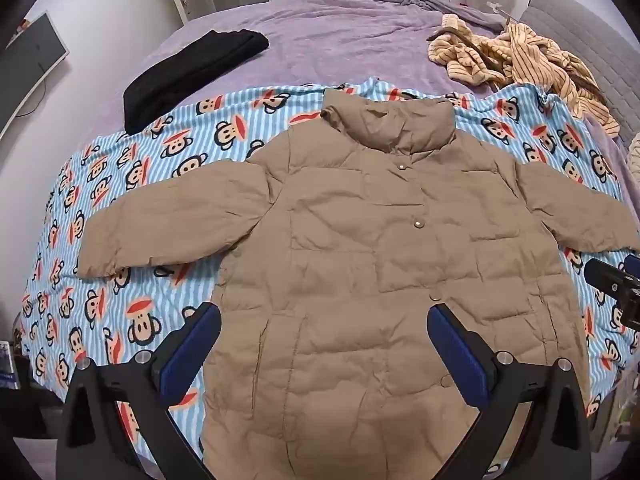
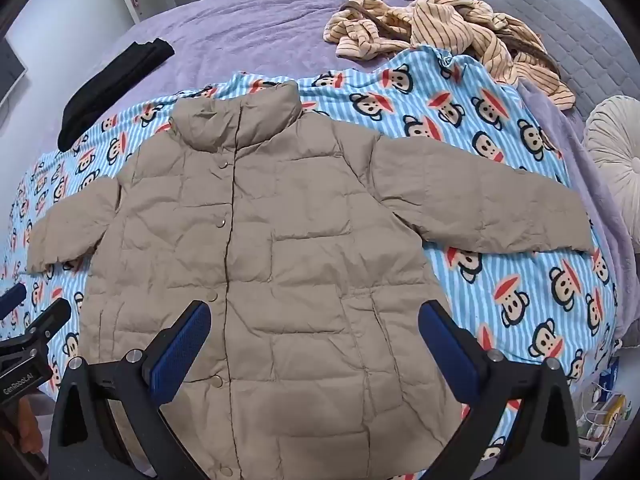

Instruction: Fold large clothes

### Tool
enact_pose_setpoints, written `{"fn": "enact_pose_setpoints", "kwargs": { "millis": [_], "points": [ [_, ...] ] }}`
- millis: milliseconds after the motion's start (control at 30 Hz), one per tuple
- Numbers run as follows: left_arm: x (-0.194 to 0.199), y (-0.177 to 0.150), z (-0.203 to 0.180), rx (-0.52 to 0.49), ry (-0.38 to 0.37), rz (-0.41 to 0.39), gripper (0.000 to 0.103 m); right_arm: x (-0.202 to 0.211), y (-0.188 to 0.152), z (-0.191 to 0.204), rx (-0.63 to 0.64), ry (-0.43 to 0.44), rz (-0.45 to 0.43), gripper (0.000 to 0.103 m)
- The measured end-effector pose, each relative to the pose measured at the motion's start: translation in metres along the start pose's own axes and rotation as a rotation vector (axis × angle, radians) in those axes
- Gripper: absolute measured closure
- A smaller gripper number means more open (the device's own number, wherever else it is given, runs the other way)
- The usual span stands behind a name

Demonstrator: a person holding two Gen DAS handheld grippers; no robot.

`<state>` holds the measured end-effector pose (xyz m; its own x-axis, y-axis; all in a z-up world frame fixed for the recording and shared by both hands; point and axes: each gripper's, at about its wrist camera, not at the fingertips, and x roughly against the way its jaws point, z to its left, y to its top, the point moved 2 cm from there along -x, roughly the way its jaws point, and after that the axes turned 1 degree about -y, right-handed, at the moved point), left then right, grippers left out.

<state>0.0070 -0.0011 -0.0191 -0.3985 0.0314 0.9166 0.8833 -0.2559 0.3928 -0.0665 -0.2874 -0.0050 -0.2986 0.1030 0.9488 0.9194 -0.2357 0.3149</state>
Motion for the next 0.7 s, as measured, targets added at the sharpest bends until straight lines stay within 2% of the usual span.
{"fn": "enact_pose_setpoints", "kwargs": {
  "millis": [133,700],
  "points": [
    [-0.003,0.0,0.011,0.027,-0.039,0.028,0.0,0.0,-0.001,0.0,-0.005,0.009,-0.009,0.0],
    [0.0,0.001,0.006,0.046,-0.016,0.021,0.0,0.004,0.001,0.0,-0.006,0.009,-0.024,0.0]
  ]
}}
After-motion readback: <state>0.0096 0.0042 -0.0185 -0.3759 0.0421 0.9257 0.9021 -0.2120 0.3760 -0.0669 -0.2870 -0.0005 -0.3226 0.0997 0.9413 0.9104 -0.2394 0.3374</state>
